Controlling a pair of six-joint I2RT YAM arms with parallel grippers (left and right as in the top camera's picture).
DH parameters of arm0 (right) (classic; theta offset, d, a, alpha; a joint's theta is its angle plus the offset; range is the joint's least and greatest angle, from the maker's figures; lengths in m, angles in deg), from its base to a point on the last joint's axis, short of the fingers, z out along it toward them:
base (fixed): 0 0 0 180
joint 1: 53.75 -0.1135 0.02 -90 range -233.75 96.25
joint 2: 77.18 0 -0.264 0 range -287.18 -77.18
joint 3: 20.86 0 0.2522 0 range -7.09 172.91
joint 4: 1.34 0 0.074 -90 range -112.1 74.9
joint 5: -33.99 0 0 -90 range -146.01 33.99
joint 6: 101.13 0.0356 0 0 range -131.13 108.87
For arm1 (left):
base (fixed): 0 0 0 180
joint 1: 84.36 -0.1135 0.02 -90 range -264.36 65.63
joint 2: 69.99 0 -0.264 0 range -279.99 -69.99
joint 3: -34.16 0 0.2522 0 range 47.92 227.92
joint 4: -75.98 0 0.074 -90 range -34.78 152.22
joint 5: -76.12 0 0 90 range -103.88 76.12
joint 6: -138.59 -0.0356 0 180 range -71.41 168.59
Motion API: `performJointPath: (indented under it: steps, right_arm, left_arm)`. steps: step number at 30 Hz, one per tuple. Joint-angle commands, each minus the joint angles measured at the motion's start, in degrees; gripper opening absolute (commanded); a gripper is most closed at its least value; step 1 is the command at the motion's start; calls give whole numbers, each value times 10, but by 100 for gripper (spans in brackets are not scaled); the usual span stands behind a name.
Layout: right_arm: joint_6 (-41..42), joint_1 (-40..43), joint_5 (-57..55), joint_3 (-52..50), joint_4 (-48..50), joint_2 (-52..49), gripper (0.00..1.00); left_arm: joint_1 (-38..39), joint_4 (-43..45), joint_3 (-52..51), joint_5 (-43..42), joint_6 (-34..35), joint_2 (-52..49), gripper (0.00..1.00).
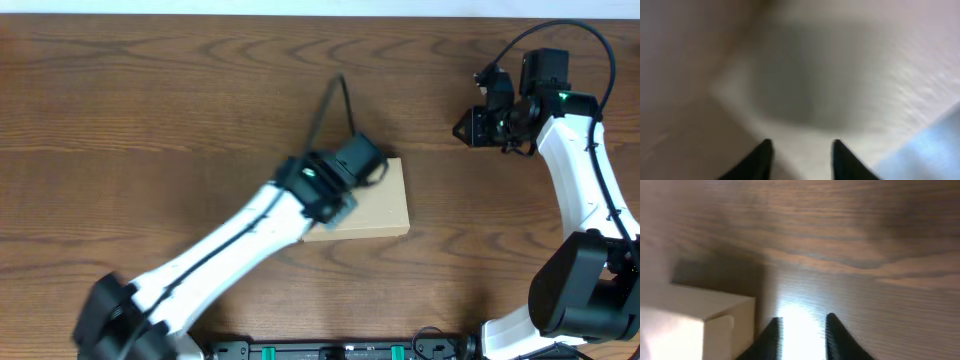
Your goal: Pack container
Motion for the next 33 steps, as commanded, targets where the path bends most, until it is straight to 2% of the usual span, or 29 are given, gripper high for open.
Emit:
performJointPath:
  steps: [1, 2, 5, 9, 14, 16, 21, 26, 33]
  right_arm:
    - [-11, -4, -75, 38, 15, 21, 56]
    - [-11, -4, -92, 43, 19, 21, 61]
    - [-21, -4, -148, 49, 30, 21, 69]
    - [-22, -4, -193, 49, 30, 22, 72]
    - [-6, -3, -207, 46, 28, 45, 73]
    - [5, -3, -207, 40, 32, 62, 74]
    - [21, -3, -209, 2, 38, 124, 74]
    - [41, -4, -209, -111, 78, 220, 75]
    - [91, -6, -207, -281, 111, 401, 77]
  left_arm:
    - [-56, 3, 47, 85, 0, 60, 47]
    - [-83, 2, 53, 82, 0, 68, 49]
    - [-168, -5, 54, 74, 11, 78, 58]
    - [-272, -16, 45, 52, 45, 78, 52]
    - [-359, 24, 5, -28, 36, 87, 52]
    - [-375, 44, -29, -55, 37, 101, 53]
    - [-376, 89, -141, -55, 58, 170, 54]
    - [-375, 125, -260, -59, 100, 276, 55]
    - [-375, 117, -391, -40, 130, 474, 56]
